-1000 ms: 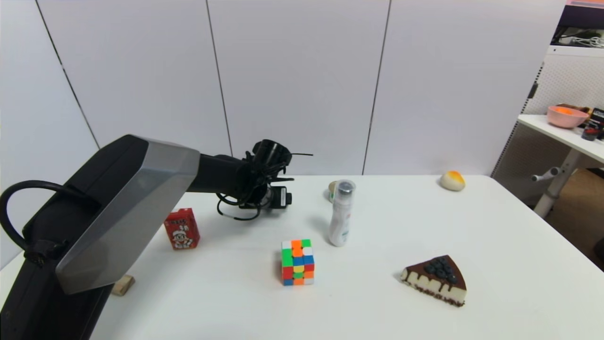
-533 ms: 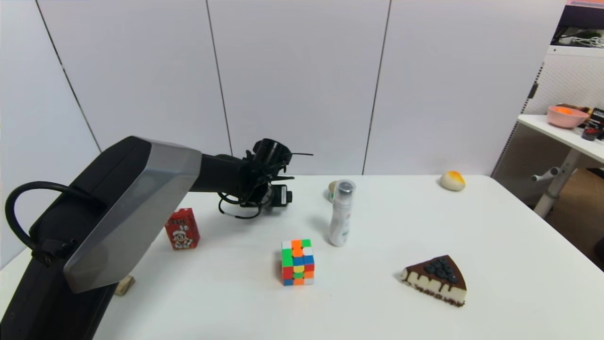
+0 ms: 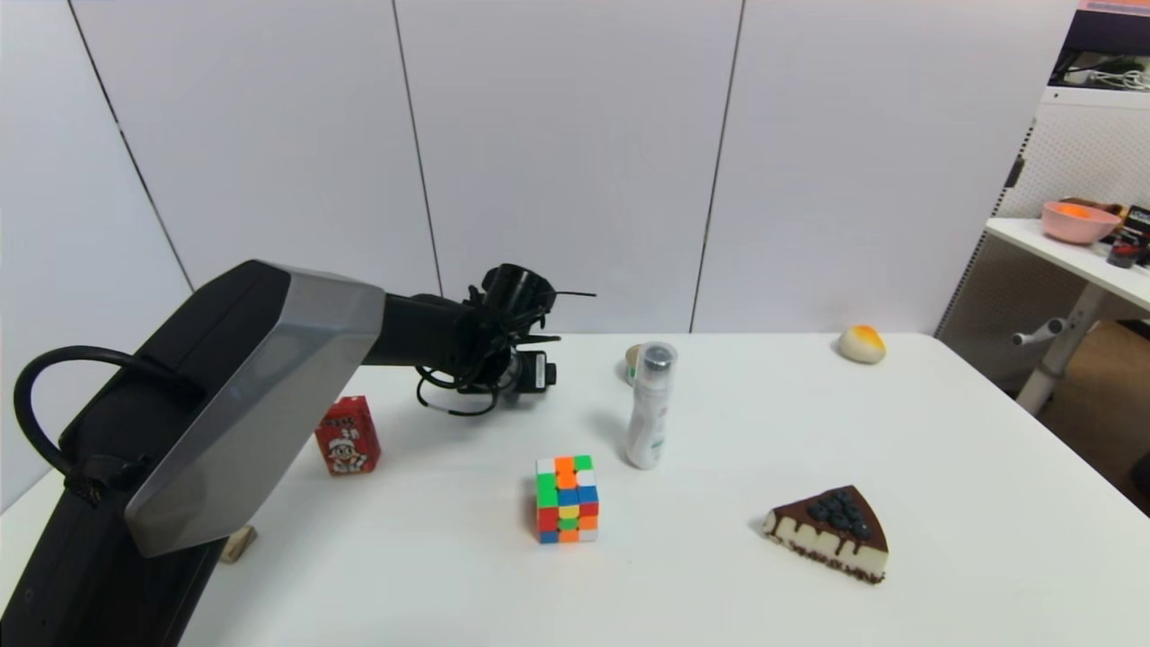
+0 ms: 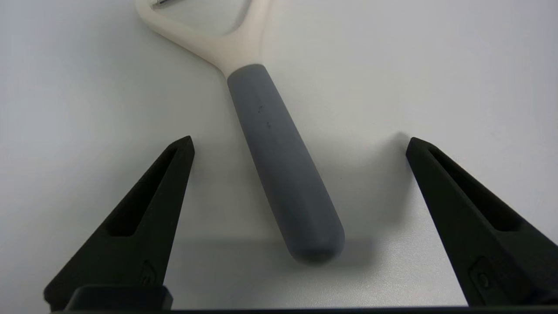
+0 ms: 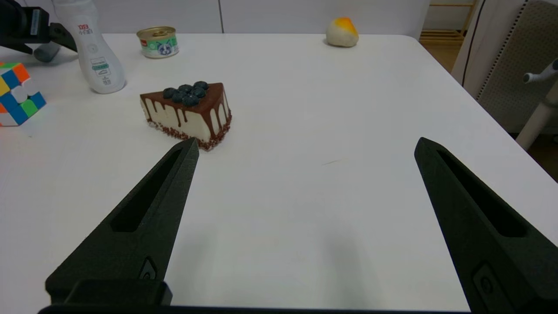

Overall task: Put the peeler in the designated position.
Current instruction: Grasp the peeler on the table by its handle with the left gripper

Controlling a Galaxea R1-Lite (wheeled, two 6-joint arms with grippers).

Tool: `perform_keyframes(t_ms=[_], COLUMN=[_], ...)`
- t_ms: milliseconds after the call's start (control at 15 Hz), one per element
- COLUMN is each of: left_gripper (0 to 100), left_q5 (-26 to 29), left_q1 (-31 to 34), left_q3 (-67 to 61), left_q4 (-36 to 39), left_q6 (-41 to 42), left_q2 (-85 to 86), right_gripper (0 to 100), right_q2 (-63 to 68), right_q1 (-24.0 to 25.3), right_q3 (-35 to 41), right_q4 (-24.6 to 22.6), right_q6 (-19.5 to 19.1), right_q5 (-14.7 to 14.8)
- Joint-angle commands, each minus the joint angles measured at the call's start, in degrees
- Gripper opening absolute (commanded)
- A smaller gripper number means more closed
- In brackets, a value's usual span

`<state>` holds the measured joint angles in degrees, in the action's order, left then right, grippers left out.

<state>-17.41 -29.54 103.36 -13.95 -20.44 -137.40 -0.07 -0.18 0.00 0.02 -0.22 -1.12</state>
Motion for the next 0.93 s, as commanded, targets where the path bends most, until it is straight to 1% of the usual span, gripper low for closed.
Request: perform_keyframes(t_ms=[67,267,333,933], left_gripper=[100,100,0,0], left_q5=[-0.1,-0.1,-0.1,-0.1], left_q1=[0.0,0.0,0.0,0.0], left_q3=[-0.1,0.0,0.0,0.0], left_q4=[-0.2,-0.2,-0.2,-0.1], left_q6=[0.0,0.0,-0.1,0.1], left_q2=[0.5,0.5,0.5,0.5], right_gripper=[100,100,100,100], right_q2=[0.1,0.1,0.1,0.1], right_q1=[0.0,0.0,0.0,0.0], right_q3=[0.1,0.1,0.1,0.1], right_q4=[0.0,0.0,0.0,0.0], right_q6=[0.0,0.0,0.0,0.0], right_q5=[0.0,0.0,0.0,0.0])
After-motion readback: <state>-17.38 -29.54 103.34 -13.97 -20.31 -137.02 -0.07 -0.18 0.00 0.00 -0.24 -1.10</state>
